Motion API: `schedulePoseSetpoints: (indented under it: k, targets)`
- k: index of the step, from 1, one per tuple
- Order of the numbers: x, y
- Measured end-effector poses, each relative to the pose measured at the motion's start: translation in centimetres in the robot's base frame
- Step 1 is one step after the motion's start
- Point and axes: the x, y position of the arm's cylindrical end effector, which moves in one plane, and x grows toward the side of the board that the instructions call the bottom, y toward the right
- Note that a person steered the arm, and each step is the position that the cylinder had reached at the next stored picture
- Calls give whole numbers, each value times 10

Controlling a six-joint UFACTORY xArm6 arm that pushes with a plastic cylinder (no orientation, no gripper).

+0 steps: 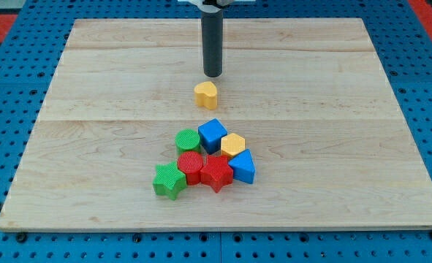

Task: Separate the green star from the group of the blocks

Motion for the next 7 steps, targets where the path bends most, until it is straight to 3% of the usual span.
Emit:
schedulePoseSetpoints:
  k: [4, 6, 7]
  targets:
    - [-8, -4]
    - [62, 102]
    - [170, 112]
